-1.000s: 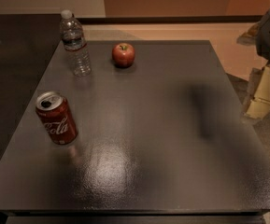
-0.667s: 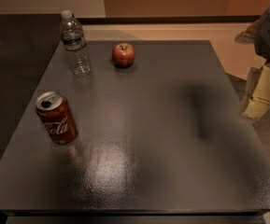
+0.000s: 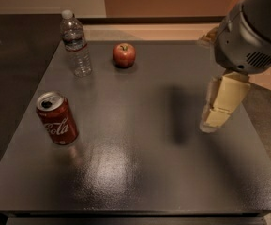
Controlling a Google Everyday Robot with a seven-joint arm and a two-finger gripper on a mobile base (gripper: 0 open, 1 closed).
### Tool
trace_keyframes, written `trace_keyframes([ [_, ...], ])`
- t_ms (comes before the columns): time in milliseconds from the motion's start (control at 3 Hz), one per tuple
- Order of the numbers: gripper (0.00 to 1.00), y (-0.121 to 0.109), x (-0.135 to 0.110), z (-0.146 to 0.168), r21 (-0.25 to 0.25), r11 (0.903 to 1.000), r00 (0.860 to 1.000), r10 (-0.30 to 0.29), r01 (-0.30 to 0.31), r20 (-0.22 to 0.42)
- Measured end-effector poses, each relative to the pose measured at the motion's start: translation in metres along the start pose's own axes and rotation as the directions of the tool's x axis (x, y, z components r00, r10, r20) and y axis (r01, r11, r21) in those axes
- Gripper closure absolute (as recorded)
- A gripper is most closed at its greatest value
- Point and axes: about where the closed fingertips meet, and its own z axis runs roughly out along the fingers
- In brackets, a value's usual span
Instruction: Knock coke can over
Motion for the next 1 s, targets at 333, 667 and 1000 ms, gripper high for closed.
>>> trace_keyframes([
  [333,0.0,0.014,-0.044,0.025,-0.015,0.9984,0.996,-0.053,0.055,0.078],
  [667,0.0,0.027,-0.086,0.051,-0.038,0.9952,0.984,-0.083,0.09,0.158],
  [1000,0.0,0.033,-0.127,0.073,-0.07,0.9921,0.966,-0.084,0.104,0.246],
])
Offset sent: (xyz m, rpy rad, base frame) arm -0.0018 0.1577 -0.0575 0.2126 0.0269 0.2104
